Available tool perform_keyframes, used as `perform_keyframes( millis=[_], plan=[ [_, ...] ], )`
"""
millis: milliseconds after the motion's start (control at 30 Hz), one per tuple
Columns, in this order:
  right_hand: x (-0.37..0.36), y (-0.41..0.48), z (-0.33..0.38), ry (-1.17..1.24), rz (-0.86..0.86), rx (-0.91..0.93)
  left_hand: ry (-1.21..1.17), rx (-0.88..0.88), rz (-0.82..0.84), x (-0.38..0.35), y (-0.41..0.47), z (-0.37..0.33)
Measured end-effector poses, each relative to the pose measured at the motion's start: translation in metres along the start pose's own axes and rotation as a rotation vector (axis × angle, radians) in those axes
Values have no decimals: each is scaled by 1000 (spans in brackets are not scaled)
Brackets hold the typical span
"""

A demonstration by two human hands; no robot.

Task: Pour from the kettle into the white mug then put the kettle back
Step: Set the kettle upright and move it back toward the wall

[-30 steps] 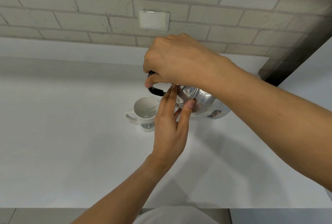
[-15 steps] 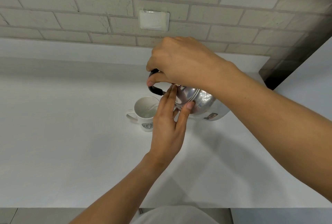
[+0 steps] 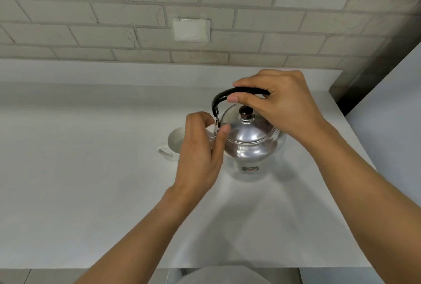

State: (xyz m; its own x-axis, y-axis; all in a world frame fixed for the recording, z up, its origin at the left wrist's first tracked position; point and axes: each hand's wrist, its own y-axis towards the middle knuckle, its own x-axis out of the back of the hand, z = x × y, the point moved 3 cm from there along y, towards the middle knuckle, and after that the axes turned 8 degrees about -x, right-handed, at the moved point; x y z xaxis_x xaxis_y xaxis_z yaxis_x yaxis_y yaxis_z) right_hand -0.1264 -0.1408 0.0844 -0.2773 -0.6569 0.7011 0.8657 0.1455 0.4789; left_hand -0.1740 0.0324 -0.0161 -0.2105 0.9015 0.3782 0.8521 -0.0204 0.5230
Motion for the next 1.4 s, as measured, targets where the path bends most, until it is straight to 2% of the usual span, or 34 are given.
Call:
perform_keyframes(
  millis=[67,133,200,267,467,733,1067,1233,1400],
  plan=[
    [2,-9,-12,51,-74,-33,2,25,30,1,16,1],
    [2,-15,-22,92,-107,-61,16,56,155,-2,34,2],
    [1,-18,-31,117,-119,-78,84,23,272,-9,48,2],
    [-2,-18,-40,145,-123,-104,140,3,318,-16,55,4],
    [-11,-9,-82,293,-42,-266,170,22,293,-34,79,22],
    [-47,16,-154,208,28,-437,230,6,226,-54,144,66],
    [-105,84,-209,223,127,-614,177,194,303,-87,203,136],
    [-119,96,-227,226,145,-640,103,288,310,-100,211,155],
    [-130,100,-234,256,125,-630,89,309,248,-109,213,169]
  ],
)
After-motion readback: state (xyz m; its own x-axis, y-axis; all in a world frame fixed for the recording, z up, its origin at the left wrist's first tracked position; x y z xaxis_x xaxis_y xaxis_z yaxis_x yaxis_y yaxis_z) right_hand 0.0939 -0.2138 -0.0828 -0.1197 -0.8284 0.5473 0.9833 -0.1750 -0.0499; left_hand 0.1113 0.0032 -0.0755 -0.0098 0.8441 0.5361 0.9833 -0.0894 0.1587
